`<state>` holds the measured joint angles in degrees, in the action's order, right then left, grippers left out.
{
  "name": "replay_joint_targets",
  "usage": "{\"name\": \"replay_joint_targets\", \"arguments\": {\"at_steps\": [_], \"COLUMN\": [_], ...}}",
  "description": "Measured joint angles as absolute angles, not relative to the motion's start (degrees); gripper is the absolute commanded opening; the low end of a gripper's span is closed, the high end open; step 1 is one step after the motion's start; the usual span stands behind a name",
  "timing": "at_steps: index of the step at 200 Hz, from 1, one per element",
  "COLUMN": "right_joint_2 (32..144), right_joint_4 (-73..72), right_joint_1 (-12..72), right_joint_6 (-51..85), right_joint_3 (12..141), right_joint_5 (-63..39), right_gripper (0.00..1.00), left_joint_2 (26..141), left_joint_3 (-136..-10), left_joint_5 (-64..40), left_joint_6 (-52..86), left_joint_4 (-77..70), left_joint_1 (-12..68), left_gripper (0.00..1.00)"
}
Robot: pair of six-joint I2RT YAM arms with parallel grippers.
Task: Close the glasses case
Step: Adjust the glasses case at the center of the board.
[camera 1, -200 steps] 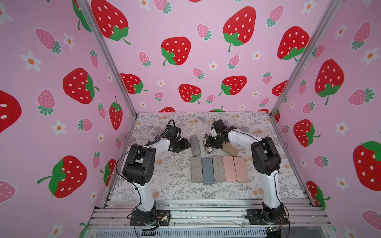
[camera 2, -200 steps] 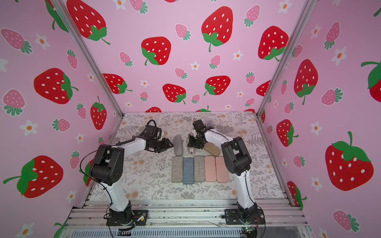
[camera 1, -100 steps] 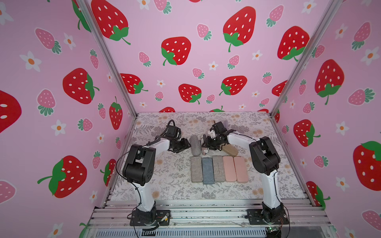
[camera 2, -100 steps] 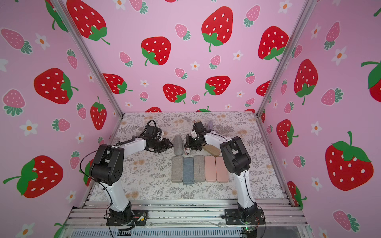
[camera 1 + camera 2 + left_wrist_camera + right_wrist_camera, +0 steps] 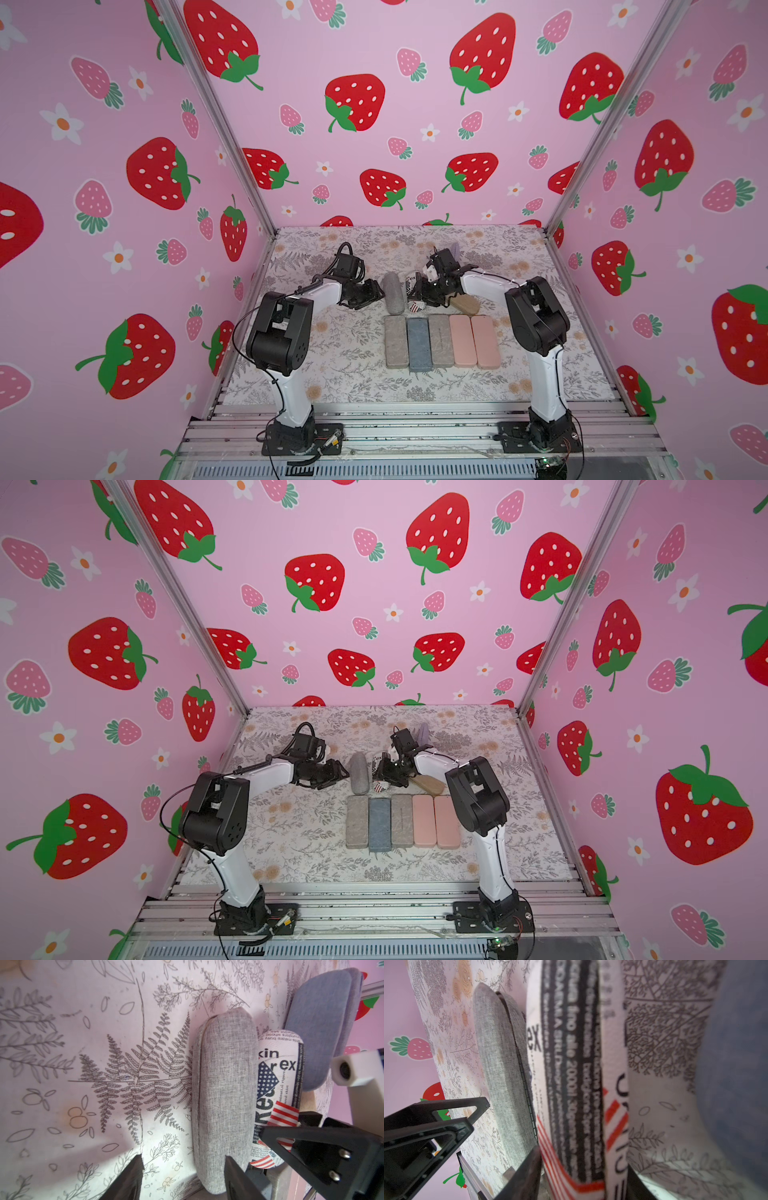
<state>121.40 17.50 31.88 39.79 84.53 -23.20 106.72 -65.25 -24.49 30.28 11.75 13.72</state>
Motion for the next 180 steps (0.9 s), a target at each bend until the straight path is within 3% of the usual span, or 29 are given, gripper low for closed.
{"name": "replay_joint_targets", "arguments": {"at_steps": [77,123,180], "right_joint_2": [113.6,110.6,112.2], "right_joint_4": [24.8,34.6,46.0], "right_joint_1": [32.7,32.8,32.3], "right_joint_6": [37.2,30.3,20.0], "right_joint_3": [83.6,86.6,92.1], "right_joint_5": [-15.1,-6.7,5.1], "right_gripper": [0.61,0.76,0.8], "left_joint_2": [104.3,104.2,104.2], "left_joint_3": [-65.2,-65.2,-65.2], "left_joint_5": [-24.5,-24.5,-24.5], "left_joint_6": [30.3,30.4,30.4], "left_joint_4": [11.8,11.8,11.8], "left_joint_1": [13.7,13.7,13.7], "left_gripper": [0.62,0.62,0.62]}}
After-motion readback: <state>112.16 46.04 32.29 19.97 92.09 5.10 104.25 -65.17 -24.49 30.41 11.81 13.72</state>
